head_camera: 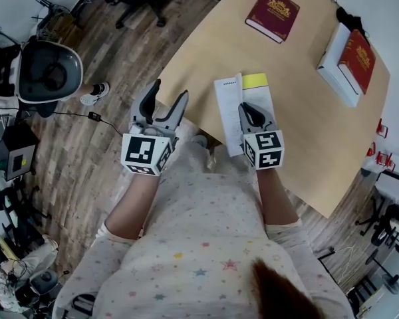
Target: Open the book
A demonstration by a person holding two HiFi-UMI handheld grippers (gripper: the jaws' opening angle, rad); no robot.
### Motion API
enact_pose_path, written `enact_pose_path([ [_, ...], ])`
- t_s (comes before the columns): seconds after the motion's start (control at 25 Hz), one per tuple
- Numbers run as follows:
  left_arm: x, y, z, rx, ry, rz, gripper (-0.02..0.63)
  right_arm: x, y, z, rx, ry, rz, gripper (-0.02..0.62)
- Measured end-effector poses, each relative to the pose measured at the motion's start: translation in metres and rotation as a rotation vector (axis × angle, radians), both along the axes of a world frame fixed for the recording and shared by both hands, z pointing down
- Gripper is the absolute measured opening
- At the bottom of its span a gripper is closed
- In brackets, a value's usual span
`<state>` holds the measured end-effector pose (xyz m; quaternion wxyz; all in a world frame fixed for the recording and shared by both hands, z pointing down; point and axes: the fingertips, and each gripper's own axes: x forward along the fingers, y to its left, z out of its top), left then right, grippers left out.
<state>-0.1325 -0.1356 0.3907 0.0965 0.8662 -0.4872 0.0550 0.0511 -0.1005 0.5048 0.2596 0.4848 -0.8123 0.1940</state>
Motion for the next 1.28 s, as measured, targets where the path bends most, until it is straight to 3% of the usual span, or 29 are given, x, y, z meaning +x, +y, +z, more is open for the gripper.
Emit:
enact_pose_path([
  [0.32, 0.017, 0.006, -0.004, 0.002, -0.014, -0.09, 0.273, 0.015, -0.001, -0.015, 0.007, -0.104, -0.064, 0.02],
  [0.76, 0.038, 0.008, -0.008, -0.002, -0.003, -0.148, 0.27, 0.035, -0.006, -0.03, 0.004, -0.202, -0.104, 0.02],
  [1.28, 0.081, 0.013, 0.0, -0.027, 0.016, -0.108, 0.108, 0.069, -0.008, -0.044, 0.028, -0.264, -0.086, 0.02],
])
